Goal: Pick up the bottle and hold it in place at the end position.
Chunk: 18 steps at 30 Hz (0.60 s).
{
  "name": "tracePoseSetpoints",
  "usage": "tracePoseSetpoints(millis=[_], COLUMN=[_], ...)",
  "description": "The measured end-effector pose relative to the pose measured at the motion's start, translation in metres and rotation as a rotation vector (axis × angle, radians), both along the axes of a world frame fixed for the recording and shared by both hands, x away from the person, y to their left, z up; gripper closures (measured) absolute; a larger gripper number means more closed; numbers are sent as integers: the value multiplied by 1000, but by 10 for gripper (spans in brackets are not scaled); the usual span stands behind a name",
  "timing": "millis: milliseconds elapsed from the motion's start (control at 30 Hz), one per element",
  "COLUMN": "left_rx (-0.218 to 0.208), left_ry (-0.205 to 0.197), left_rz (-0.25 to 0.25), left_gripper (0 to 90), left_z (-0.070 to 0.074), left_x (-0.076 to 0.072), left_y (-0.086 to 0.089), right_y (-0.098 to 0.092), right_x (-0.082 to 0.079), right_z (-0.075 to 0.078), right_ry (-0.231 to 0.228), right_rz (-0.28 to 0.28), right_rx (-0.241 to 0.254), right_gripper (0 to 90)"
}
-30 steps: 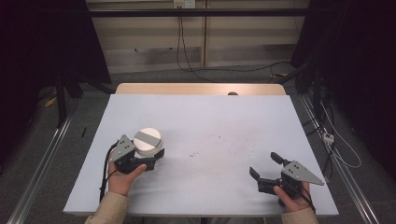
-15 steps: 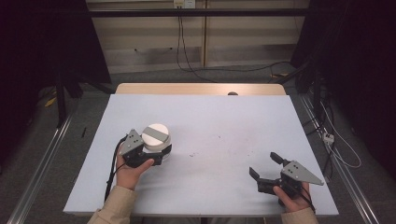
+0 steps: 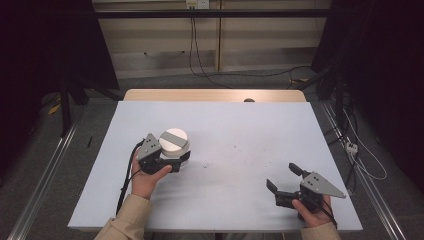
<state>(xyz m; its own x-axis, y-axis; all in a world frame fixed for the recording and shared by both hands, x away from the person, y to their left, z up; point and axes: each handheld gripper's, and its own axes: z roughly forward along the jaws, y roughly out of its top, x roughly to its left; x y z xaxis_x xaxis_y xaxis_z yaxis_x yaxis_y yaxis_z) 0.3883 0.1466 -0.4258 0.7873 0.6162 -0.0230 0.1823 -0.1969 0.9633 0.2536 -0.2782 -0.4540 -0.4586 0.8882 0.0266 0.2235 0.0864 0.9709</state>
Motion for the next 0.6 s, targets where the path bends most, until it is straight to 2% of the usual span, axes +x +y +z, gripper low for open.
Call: tracePoseSetpoints(millis=[200,333,600], left_rx=[-12,6,11], left_ry=[2,-1,2], left_rz=[-16,-26,-43], left_gripper=[186,186,186], left_z=[2,2,1], left_x=[6,10,14], left_y=[-9,-14,-23], right_y=[0,1,0], right_x=[0,0,0], right_z=[0,0,0], right_ry=[2,4,1], right_rz=[3,5,7], right_rx=[-2,-2,-2], right_gripper=[41,41,41])
